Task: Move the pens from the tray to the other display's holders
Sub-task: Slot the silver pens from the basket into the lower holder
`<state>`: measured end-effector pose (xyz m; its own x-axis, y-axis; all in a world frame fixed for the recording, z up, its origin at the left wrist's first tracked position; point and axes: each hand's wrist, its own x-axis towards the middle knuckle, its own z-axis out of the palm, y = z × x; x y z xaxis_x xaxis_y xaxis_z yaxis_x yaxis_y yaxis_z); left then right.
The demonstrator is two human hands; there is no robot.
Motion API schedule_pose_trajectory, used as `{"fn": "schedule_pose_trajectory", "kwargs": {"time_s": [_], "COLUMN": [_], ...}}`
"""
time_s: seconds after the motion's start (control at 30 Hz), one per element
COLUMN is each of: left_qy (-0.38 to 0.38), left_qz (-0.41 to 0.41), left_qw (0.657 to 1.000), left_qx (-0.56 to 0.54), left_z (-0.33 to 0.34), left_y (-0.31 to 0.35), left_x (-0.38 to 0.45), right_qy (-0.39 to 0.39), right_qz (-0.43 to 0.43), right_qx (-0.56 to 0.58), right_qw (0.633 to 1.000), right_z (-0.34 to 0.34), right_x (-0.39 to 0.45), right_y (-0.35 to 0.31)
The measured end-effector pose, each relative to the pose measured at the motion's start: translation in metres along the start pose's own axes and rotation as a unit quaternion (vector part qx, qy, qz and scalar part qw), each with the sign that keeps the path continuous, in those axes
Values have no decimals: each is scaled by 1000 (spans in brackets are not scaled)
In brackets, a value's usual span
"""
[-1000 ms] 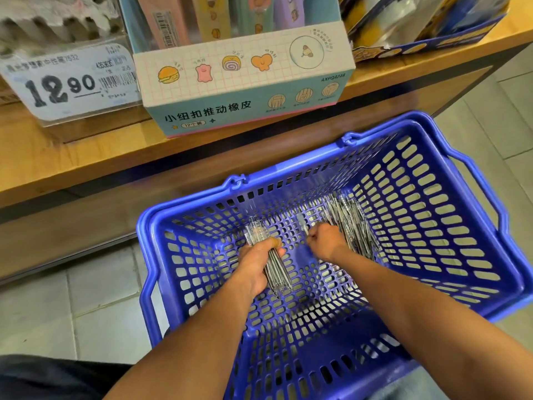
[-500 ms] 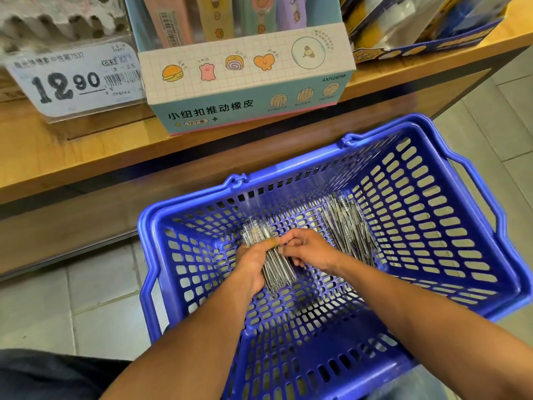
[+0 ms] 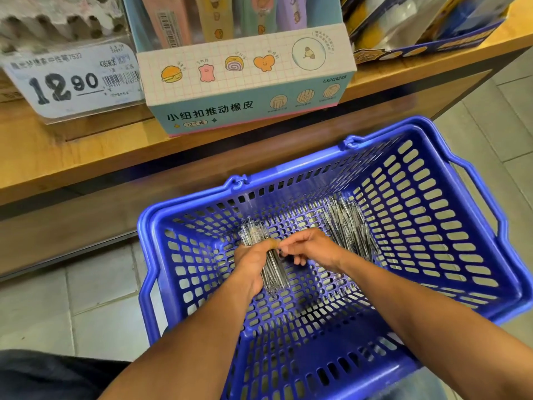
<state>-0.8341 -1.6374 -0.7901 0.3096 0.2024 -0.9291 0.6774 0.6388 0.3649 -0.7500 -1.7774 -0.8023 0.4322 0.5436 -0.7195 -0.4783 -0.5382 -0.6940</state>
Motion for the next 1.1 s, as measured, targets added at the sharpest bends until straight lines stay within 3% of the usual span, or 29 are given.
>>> {"fn": "schedule_pose_trajectory", "kwargs": {"time_s": [0.1,0.2,0.37,0.53,0.6,0.87,1.0,1.1], "left_qy": [14,18,12,3,3,-6,-29,-44], "left_qz": [-1,-1,-6,-7,-3,25,44,69], "left_qw": [1000,1000,1000,999,999,995,992,987], "left_qx": [2,4,20,35,40,100,113,139], "left_z": [2,1,0,1,1,-4,-10,-12], "left_y": [0,-1,-1,-1,0,7,19,28], "left_x": [-2,-1,2,0,-2,-32,-54,-69], "right_qy": [177,365,311,311,295,256,256,264], "right_qz": [13,55,125,157,154,119,107,66], "right_qx": [-159,-319,-459,-491,-494,-363,-213,-136], "right_qw": [971,873,823,798,804,888,937,953], "right_z": [-20,-46,-50,-38,-35,-39,-35,-26], "right_x": [10,10,13,23,25,-16,-54,-77], "right_y": [5,13,21,20,18,1,-11,-23]}}
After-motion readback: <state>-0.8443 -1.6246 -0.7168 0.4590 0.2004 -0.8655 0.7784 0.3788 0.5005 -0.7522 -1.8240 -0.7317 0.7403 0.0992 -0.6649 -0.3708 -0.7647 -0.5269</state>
